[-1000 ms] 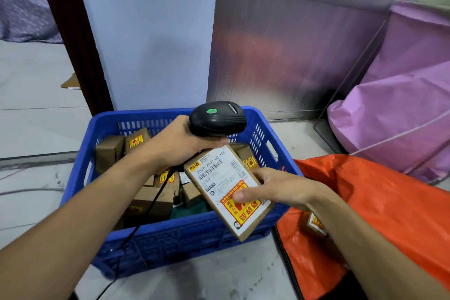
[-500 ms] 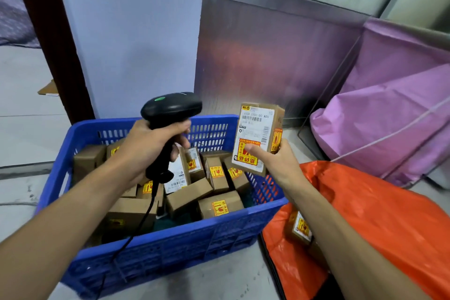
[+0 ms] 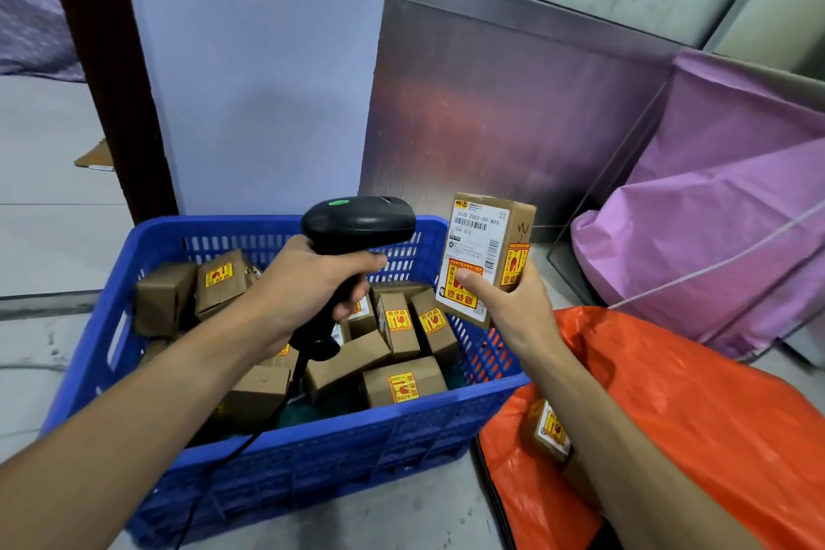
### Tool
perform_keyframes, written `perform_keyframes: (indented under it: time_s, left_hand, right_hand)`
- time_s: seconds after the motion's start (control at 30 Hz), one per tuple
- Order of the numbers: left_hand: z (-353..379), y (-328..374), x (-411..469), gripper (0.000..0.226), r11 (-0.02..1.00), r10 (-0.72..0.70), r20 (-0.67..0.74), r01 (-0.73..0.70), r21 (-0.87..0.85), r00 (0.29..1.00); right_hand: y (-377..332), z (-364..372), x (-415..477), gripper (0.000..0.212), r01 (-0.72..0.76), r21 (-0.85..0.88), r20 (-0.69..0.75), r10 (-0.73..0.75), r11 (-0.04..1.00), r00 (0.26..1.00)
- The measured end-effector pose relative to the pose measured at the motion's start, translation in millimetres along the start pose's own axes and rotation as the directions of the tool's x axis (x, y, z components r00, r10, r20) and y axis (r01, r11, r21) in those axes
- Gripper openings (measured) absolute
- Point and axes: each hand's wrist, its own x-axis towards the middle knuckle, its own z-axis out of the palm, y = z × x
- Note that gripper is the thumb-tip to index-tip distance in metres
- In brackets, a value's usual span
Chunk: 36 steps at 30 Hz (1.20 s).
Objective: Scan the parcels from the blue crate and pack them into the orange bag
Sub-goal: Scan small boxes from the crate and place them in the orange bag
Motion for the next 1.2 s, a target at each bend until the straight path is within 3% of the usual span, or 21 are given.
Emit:
perform_keyframes:
  time_s: [0.8, 1.2]
  left_hand:
    - [0.2, -0.4, -1.1, 0.014, 1.000, -0.008, 0.003, 0.008, 0.011, 1.000]
    - [17.3, -4.5, 0.8, 0.013, 1.000, -0.003, -0.078, 0.001, -0.027, 0.997]
  right_hand:
    - [-4.2, 3.2, -3.9, 0.052, 0.018, -0.033, -0.003, -0.018, 0.999, 1.000]
    - [-6.7, -2.6, -3.9, 0.057, 0.011, -0.046, 0.046, -0.009, 0.999, 0.999]
